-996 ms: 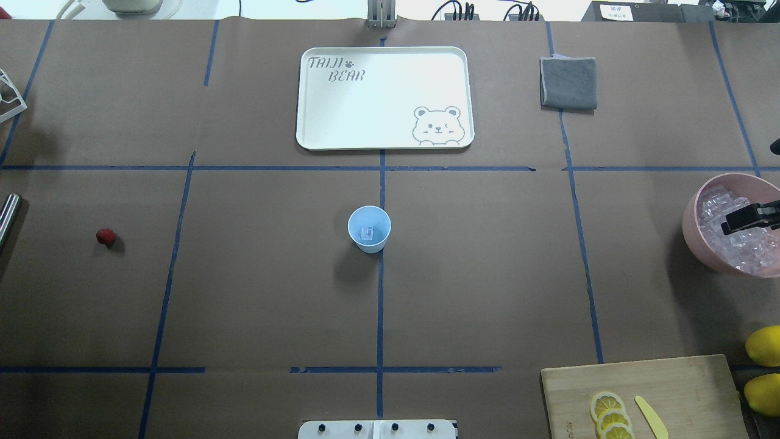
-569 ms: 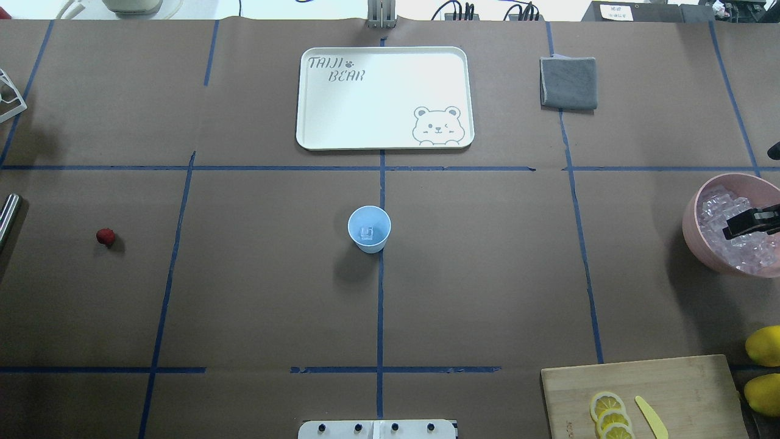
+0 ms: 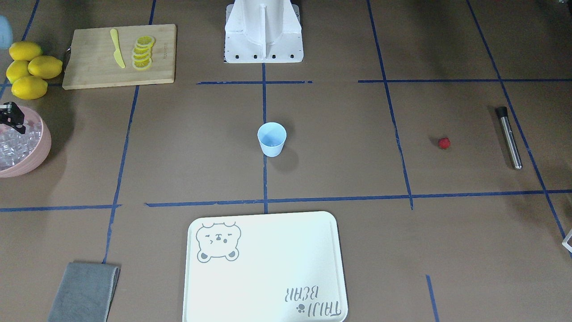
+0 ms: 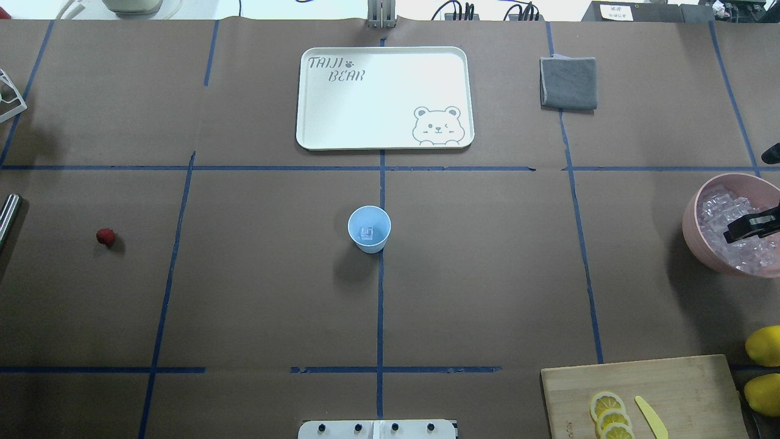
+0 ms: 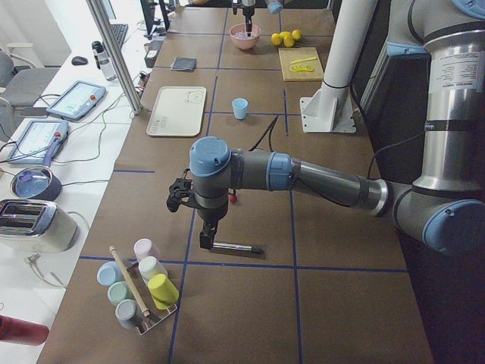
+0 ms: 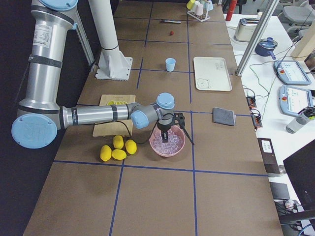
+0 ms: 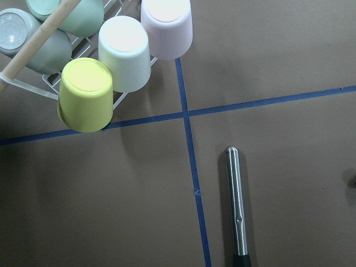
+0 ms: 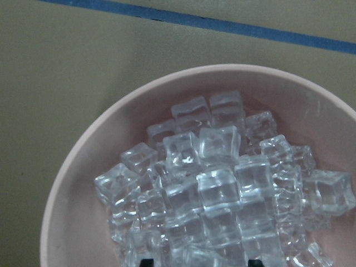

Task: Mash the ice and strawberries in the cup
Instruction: 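Lower the right gripper into the bowl and grasp another ice cube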

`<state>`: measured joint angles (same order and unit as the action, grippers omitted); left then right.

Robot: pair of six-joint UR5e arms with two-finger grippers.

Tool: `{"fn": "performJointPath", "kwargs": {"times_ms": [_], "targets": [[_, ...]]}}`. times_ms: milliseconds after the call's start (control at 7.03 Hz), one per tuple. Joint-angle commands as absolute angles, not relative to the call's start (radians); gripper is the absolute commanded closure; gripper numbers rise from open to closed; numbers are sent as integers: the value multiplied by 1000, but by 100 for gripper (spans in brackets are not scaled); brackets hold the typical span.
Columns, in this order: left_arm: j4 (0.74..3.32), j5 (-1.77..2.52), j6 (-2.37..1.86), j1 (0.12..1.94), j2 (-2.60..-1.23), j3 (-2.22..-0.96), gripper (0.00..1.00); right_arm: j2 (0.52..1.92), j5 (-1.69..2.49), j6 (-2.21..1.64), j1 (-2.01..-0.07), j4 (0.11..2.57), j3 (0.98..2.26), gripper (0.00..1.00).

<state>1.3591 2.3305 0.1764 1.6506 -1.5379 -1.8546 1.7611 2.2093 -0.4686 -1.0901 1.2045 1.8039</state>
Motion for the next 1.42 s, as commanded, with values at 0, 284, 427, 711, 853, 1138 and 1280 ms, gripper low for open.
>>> {"fn": "performJointPath", "kwargs": {"times_ms": [0, 284, 427, 711, 853, 1138, 1280], "targets": [[1359, 2332, 176, 1651, -1539, -1856, 0, 1761, 2210, -463, -1086, 1206, 1796, 35], [1358, 2330, 176, 1651, -1537, -1862, 0, 1763, 2212, -463, -1085, 1207, 1795, 36], [1356, 2330, 176, 1651, -1537, -1864, 0, 1763, 2212, -463, -1083, 1207, 1793, 36], [1356, 2330, 176, 1651, -1537, -1865, 0, 1763, 2214, -463, -1075, 1207, 1784, 36], [1355, 2330, 176, 1651, -1537, -1865, 0, 1763, 2215, -463, -1074, 1207, 1786, 36], [1355, 2330, 176, 1651, -1537, -1865, 0, 1763, 2215, -463, -1074, 1207, 1784, 43], [1353, 2330, 176, 1651, -1537, -1867, 0, 1764, 2215, -463, -1074, 1206, 1787, 71]]}}
